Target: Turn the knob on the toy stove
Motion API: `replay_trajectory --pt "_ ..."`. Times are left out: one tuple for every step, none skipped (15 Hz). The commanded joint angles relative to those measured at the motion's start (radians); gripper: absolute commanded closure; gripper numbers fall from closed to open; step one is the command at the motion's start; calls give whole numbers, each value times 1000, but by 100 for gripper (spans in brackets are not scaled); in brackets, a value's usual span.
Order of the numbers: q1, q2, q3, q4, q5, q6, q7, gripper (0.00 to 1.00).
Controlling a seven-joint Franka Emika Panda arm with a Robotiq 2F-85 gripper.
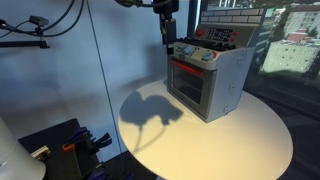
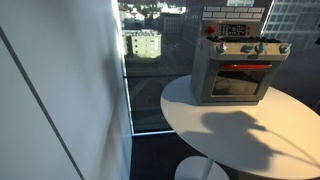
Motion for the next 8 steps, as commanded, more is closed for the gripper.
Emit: replay_trajectory --pt "-3 -19 12 18 -47 -76 -3 0" --pt "-3 -21 14 19 -54 -86 -4 0" --pt "-4 -25 15 17 -64 -84 -3 0" --pt "-4 -28 15 15 -66 -75 -7 0" --pt "-2 -12 13 5 -47 -53 -1 0" --pt "-2 -13 13 4 -48 -53 -1 0" --pt "-2 -12 13 2 -48 -53 -1 0" --pt "-2 -12 13 1 -48 -53 -1 0"
